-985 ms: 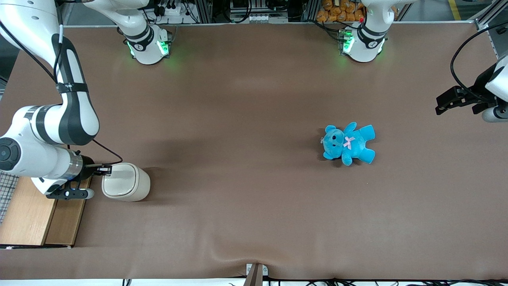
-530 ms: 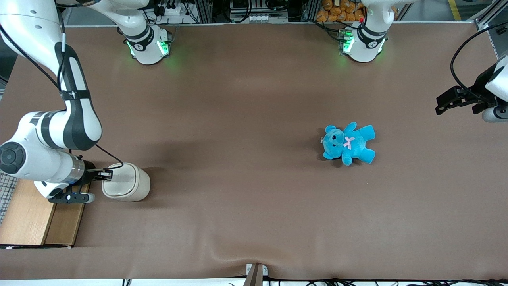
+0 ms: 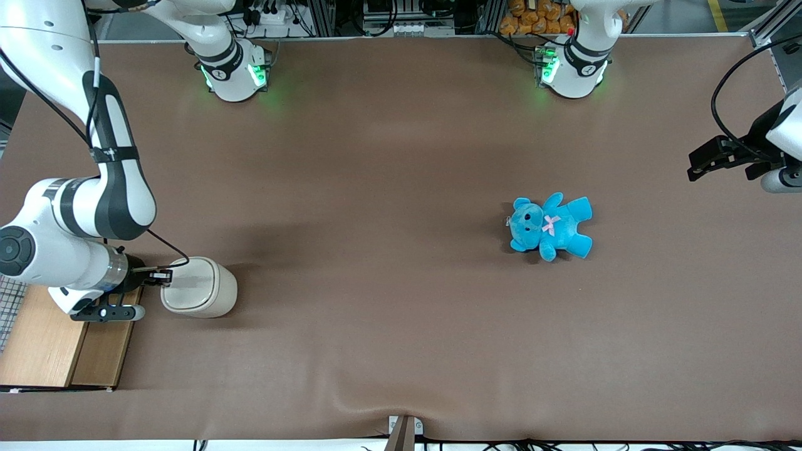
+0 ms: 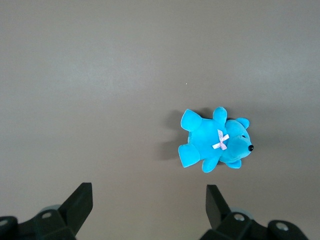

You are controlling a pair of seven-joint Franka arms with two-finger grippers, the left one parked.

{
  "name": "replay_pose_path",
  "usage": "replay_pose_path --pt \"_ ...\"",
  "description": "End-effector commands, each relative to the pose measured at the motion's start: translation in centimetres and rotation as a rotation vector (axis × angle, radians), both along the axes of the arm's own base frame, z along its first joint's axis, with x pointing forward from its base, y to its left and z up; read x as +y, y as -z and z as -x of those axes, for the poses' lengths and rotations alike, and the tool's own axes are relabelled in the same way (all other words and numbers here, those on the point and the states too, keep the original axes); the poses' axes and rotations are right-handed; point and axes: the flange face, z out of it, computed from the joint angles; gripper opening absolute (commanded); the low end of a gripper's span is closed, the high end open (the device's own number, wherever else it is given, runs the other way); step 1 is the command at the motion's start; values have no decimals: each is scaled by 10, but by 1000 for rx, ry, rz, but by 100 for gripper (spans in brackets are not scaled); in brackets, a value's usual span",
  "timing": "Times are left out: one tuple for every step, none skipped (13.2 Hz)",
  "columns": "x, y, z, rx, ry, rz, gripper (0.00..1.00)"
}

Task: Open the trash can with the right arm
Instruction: 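Close the right gripper on the lid edge of the trash can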

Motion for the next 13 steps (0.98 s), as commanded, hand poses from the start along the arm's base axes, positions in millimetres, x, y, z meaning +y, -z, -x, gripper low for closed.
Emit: replay_pose_path --pt "-2 5 -1 -1 -11 -2 0" --pt "-2 6 -1 0 -11 -2 0" --pt "-1 6 -1 0 -9 -4 0" --pt "-1 7 0 2 -9 -4 0" --pt "-1 8 -1 2 -8 -6 0" --pt "-1 12 -1 3 -8 -6 0" --pt "-1 12 -2 -3 -8 -5 0" --pt "-1 13 -2 -4 -8 -5 0" --pt "-1 21 -2 6 -6 -8 0" --pt "-1 23 -3 -4 -6 -7 0" --pt "-1 27 -2 -3 -6 -7 0" --pt "1 27 -2 -4 -9 -6 0" --pt "1 26 -2 -6 -9 -6 0"
